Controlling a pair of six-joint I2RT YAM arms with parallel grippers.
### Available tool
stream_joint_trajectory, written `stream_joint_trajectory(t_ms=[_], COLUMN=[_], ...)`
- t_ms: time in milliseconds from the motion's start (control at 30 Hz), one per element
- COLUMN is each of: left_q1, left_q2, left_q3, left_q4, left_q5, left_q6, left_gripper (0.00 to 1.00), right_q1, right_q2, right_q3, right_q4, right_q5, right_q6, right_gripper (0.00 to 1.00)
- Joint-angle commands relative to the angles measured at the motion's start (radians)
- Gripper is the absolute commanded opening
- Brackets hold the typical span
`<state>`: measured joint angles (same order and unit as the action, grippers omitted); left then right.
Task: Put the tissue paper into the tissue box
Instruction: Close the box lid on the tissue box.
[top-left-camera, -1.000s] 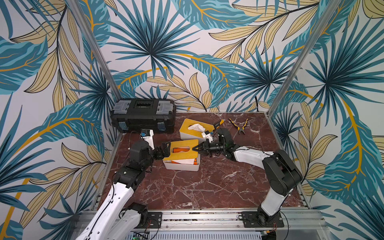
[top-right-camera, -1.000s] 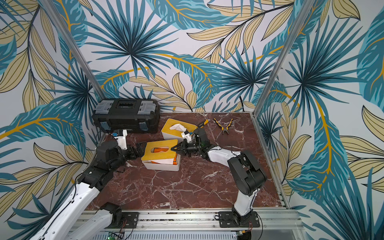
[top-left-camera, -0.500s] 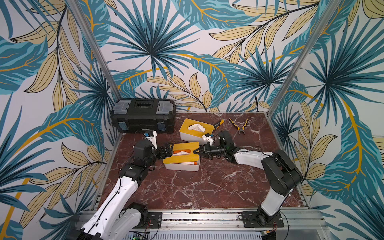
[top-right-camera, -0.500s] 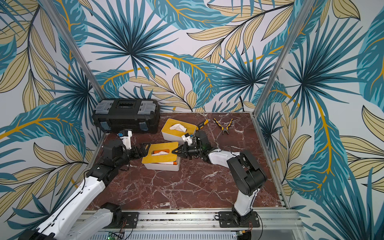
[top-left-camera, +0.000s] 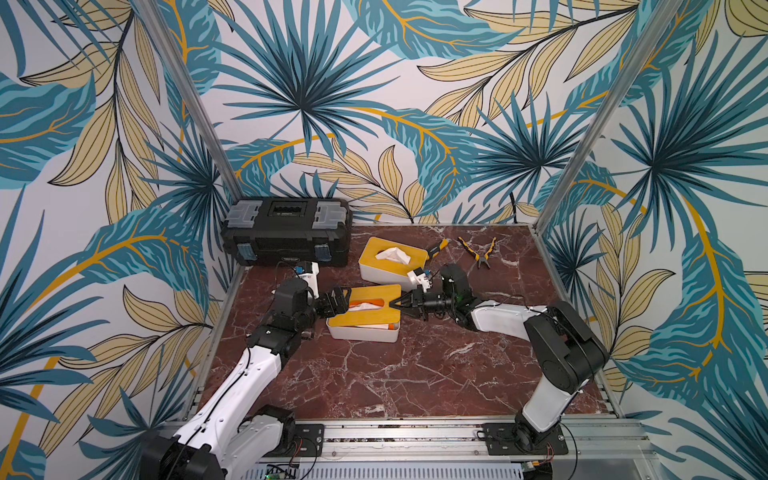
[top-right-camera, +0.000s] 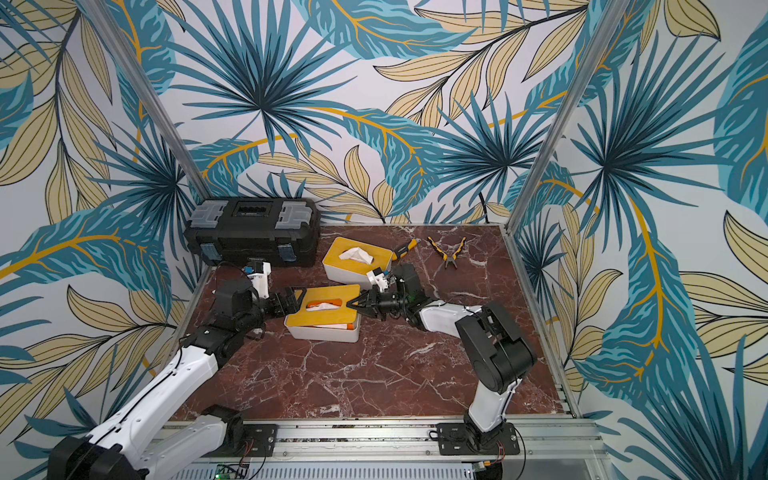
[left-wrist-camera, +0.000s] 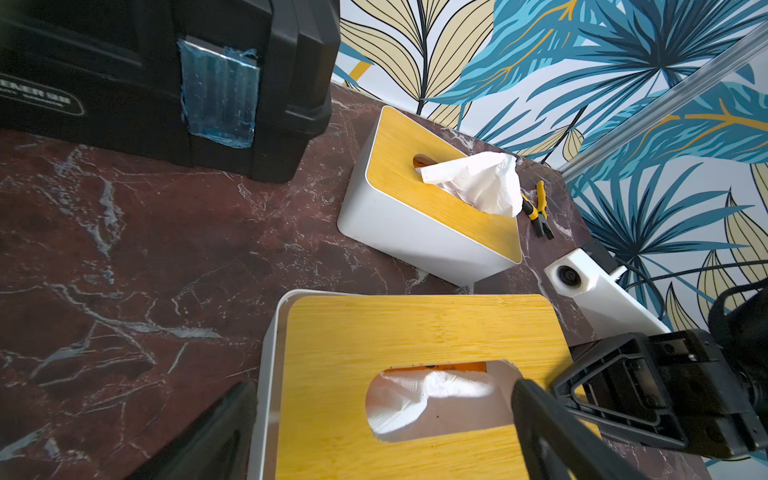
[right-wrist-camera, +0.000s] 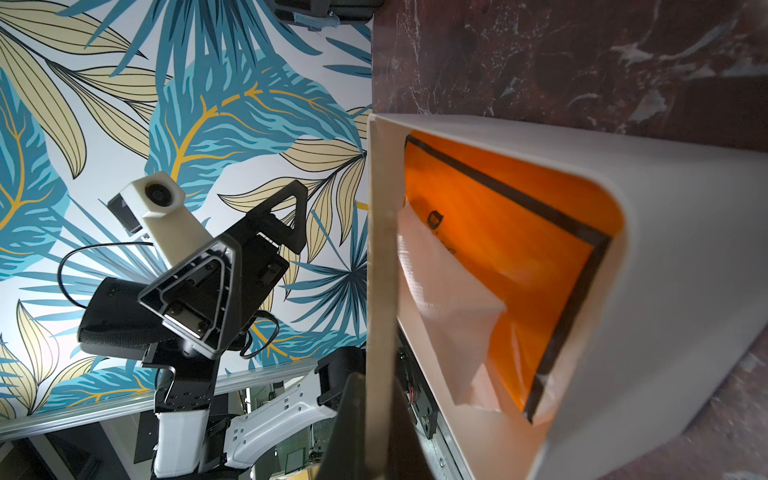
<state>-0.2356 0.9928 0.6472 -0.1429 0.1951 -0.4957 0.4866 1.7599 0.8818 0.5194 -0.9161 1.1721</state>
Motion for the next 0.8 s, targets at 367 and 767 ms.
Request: stream_joint_trajectory(t_ms=[367, 767], left_q1=[0.028, 0.045], left_q2=[0.078, 0.101], left_q3=[-0.077, -0.095], left_q4=[0.136, 0.149], left_q5=[0.051, 0.067], left_q6=[-0.016, -0.014], left_gripper=[1.00, 1.00], right_q1=[0.000, 0.000], right_q2=[0.019, 0.038], right_q3=[-0.009, -0.011], right_q4=[0.094, 0.106], right_q5=[0.014, 0.014], right_q6=[0.037, 0.037], right_gripper=[0.00, 0.00])
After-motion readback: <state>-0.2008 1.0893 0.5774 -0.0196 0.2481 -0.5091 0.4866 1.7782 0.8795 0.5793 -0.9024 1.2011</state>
